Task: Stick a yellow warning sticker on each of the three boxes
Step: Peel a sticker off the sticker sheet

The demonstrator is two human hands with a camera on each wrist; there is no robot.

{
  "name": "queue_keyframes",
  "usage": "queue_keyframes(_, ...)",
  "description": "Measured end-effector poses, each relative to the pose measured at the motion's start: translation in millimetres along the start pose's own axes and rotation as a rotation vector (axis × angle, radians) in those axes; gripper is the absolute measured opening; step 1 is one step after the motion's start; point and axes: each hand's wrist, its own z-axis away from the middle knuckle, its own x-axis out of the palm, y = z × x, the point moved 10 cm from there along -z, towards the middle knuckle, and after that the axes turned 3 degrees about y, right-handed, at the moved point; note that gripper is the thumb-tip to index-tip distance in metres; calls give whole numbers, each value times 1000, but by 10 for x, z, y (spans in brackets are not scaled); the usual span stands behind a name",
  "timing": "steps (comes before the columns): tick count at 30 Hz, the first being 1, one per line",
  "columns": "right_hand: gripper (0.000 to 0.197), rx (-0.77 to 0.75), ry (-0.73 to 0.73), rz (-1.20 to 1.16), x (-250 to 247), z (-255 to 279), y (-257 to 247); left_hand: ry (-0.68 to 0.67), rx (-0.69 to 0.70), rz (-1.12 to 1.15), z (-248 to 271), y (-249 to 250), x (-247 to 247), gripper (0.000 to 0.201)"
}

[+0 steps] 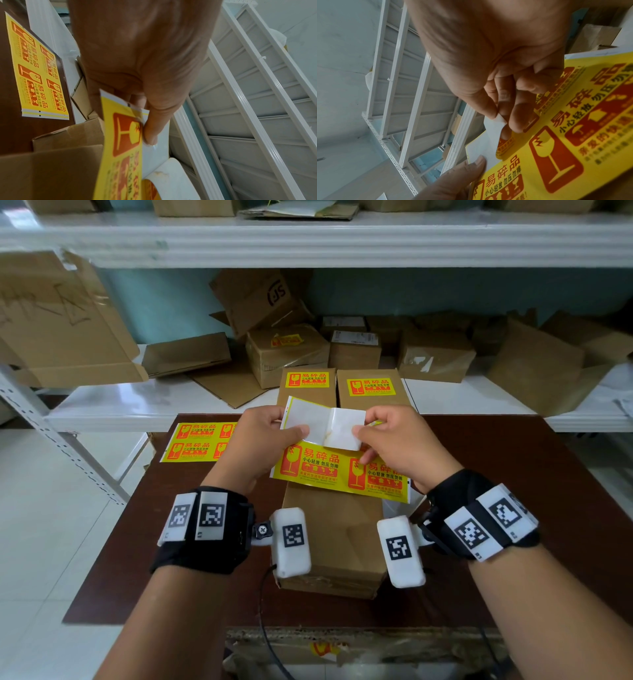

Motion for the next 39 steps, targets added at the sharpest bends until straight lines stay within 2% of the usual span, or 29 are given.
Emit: queue_keyframes(39, 19, 54, 58, 9, -162, -75, 160, 84, 27, 49, -46, -5, -136, 13)
